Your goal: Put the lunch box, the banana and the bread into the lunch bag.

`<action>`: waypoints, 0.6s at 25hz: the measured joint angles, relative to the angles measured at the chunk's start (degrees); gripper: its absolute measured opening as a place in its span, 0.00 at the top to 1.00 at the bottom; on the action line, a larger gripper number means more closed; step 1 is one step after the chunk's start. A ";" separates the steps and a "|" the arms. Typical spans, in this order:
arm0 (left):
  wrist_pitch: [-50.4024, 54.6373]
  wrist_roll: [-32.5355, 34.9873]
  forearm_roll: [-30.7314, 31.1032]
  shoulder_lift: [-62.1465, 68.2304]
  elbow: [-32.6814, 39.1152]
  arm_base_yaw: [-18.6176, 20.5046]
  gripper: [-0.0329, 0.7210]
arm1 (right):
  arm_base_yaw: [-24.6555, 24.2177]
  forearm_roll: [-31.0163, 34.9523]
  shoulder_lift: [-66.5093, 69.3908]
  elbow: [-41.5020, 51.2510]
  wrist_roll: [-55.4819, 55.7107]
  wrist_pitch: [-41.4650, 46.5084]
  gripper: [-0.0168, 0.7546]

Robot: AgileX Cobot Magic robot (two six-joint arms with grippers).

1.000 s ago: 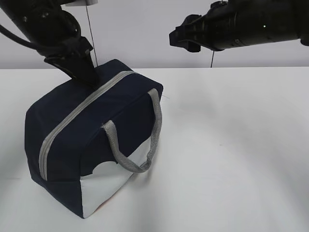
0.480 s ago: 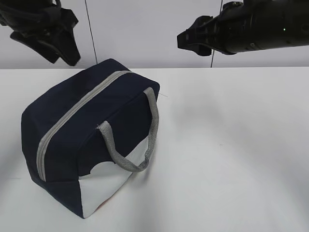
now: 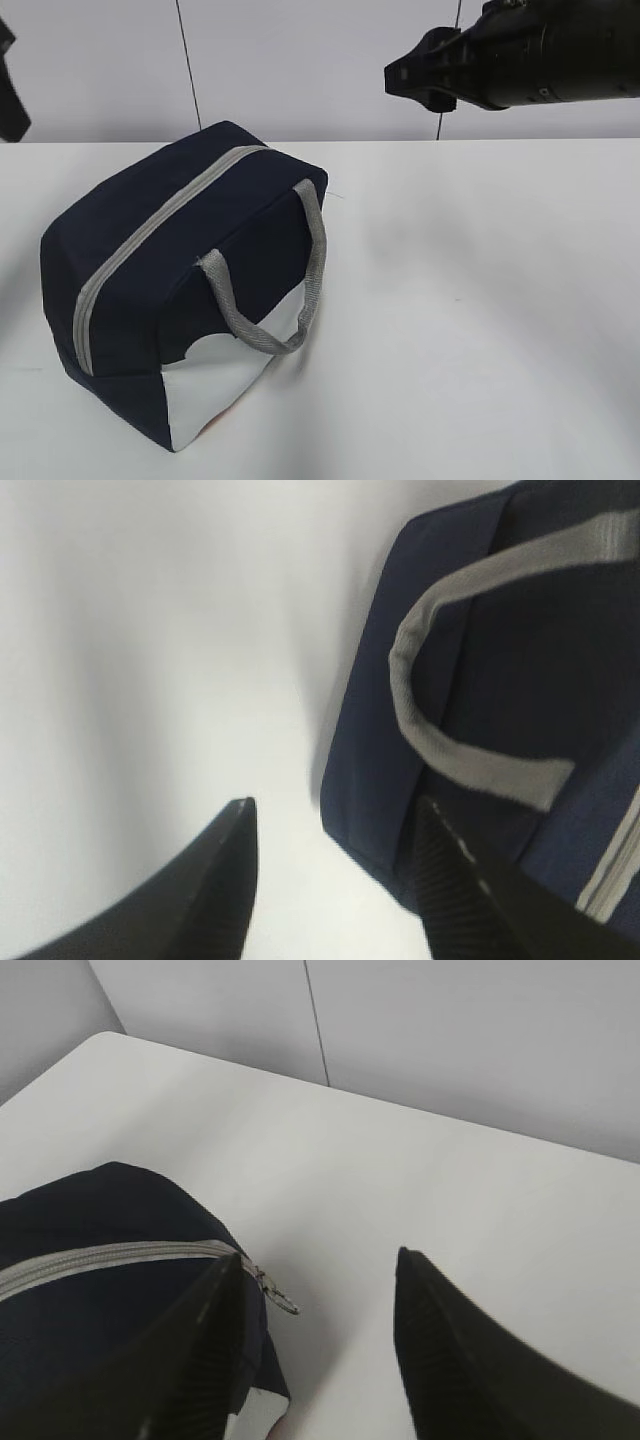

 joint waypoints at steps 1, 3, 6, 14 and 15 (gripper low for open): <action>0.00 0.00 0.43 -1.92 2.19 0.35 0.45 | 0.00 0.00 -0.29 0.28 -0.28 0.51 0.49; 0.00 0.00 0.94 -6.11 6.25 0.45 0.45 | 0.00 0.00 -0.81 0.54 -0.71 1.67 0.49; 0.00 -0.08 1.33 -12.78 12.30 0.45 0.45 | 0.00 0.00 -1.33 1.14 -0.82 3.82 0.49; 0.26 -0.12 1.66 -33.94 26.11 0.45 0.45 | 0.00 0.10 -2.57 2.05 -0.95 11.66 0.49; 0.39 -0.21 1.66 -36.29 27.56 0.45 0.45 | 0.00 0.10 -2.82 2.42 -0.95 12.44 0.49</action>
